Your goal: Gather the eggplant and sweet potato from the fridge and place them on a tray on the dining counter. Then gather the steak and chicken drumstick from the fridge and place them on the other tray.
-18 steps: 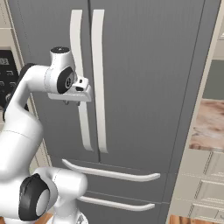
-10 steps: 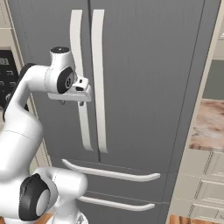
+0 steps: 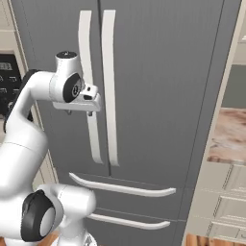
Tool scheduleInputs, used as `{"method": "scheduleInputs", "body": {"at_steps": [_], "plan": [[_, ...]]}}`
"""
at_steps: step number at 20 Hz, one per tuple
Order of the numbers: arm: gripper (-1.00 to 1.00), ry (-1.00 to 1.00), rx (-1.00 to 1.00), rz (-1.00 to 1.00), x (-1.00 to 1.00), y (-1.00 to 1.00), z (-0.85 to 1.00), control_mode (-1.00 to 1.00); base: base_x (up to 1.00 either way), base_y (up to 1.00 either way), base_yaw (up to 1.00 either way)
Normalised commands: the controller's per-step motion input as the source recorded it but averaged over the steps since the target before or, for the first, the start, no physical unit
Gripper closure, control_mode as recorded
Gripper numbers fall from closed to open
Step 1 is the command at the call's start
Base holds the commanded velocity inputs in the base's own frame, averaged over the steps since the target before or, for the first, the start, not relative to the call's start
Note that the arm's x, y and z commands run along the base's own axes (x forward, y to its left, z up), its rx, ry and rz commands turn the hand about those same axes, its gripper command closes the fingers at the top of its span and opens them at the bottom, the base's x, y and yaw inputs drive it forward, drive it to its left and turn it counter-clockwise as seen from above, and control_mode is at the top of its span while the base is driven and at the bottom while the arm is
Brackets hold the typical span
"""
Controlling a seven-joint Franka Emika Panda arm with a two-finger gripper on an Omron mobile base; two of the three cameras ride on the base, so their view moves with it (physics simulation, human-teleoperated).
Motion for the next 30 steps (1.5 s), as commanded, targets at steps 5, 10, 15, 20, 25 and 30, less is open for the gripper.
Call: {"method": "scheduleInputs", "body": {"at_steps": [5, 10, 15, 20, 25, 30], "plan": [[-1.0, 0.0, 0.0, 0.0, 0.0, 0.0, 0.0, 1.0, -0.87, -0.01, 0.0], [-1.0, 0.0, 0.0, 0.0, 0.0, 0.0, 0.0, 1.0, -0.48, -0.02, 0.0], [-1.0, 0.0, 0.0, 0.0, 0.0, 0.0, 0.0, 1.0, 0.11, 0.0, 0.0], [-1.0, 0.0, 0.0, 0.0, 0.0, 0.0, 0.0, 1.0, 0.15, 0.0, 0.0], [-1.0, 0.0, 0.0, 0.0, 0.0, 0.0, 0.0, 1.0, 0.01, 0.0, 0.0], [-1.0, 0.0, 0.0, 0.0, 0.0, 0.0, 0.0, 1.0, 0.27, 0.0, 0.0]]}}
